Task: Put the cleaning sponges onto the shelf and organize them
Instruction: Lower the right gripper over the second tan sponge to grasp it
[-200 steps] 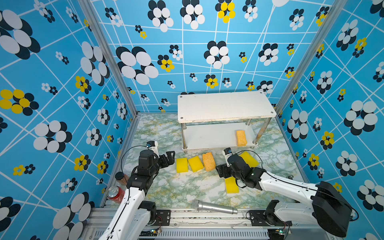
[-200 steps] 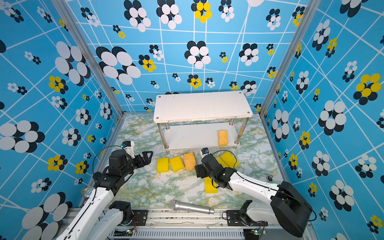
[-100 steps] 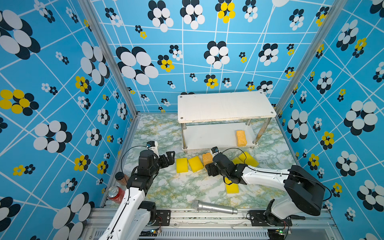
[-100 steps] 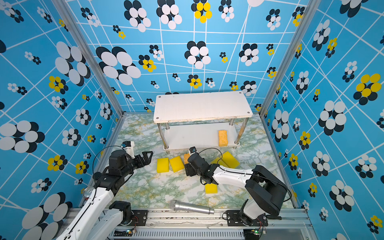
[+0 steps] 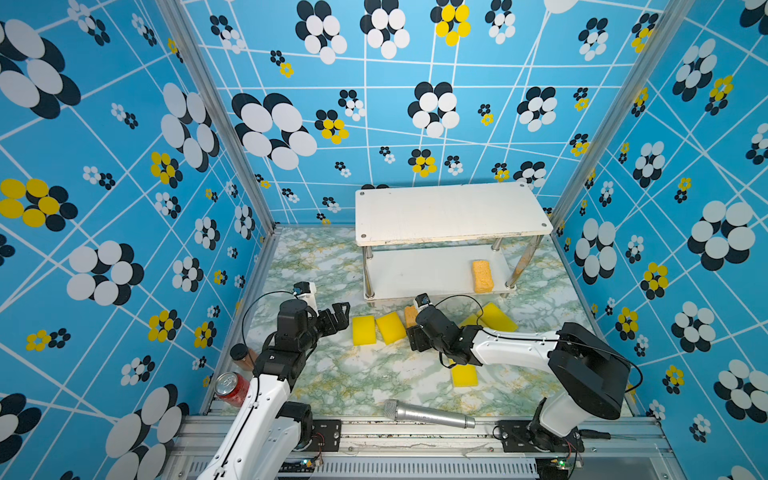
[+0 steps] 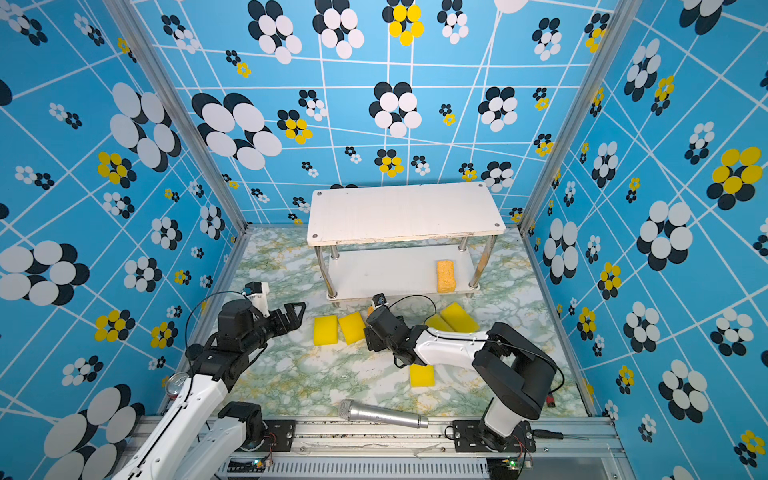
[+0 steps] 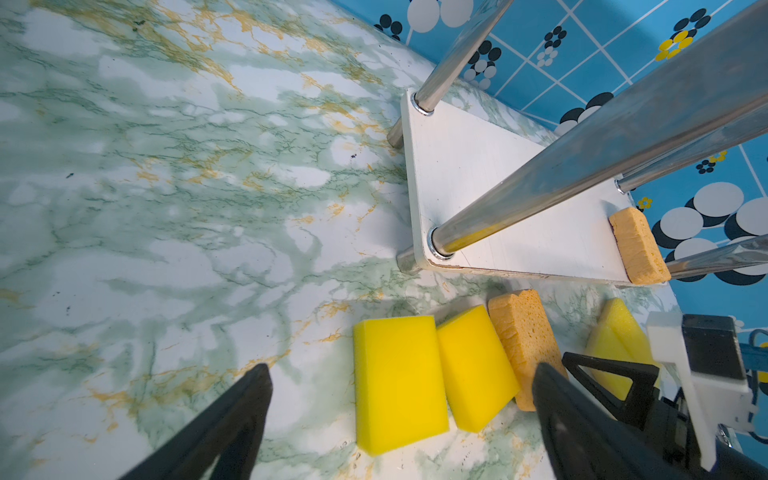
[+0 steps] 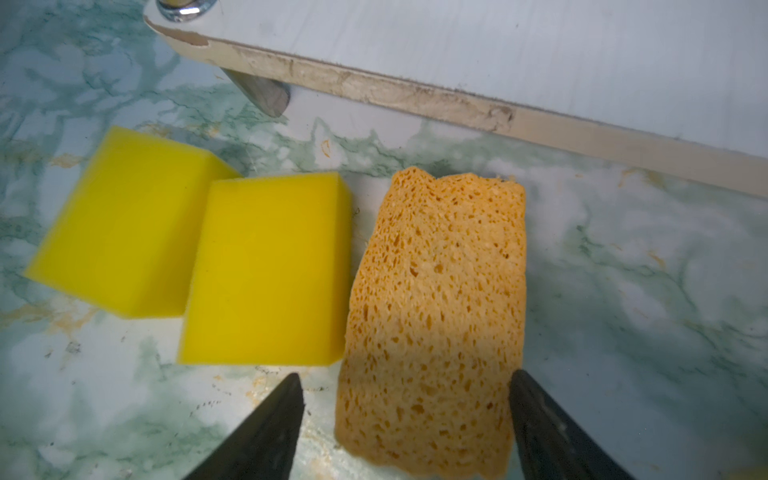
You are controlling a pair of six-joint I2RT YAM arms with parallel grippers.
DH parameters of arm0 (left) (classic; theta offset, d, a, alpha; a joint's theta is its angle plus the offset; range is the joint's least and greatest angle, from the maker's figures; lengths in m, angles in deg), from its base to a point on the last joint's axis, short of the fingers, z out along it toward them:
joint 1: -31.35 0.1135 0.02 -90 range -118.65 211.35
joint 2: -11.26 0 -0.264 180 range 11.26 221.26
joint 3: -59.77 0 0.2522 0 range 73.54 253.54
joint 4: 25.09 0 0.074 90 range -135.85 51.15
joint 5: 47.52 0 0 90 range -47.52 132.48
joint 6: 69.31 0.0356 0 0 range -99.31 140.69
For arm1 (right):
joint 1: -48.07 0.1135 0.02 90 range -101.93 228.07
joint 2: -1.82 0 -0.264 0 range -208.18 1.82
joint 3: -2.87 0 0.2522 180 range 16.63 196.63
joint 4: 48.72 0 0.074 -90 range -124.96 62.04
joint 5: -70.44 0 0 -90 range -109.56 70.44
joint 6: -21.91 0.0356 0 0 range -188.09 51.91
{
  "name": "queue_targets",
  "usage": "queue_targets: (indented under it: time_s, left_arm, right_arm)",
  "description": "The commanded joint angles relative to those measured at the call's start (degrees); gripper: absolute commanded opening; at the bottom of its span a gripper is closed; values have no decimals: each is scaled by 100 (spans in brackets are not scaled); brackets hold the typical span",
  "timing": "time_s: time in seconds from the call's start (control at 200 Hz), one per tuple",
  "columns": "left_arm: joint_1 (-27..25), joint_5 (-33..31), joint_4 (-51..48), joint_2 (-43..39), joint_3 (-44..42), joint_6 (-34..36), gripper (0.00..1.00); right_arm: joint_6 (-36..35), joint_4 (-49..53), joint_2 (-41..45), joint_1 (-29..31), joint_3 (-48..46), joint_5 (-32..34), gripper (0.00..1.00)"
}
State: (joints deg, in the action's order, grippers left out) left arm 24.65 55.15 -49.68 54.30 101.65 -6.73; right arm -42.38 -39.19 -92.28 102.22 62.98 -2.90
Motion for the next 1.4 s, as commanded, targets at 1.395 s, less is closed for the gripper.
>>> queue_targets:
  time_s: [1.395]
  left_arm:
    - [72,-10,-132,11,44,97,99]
  right_arm:
    - [78,-146,-281,31,-180,179,82]
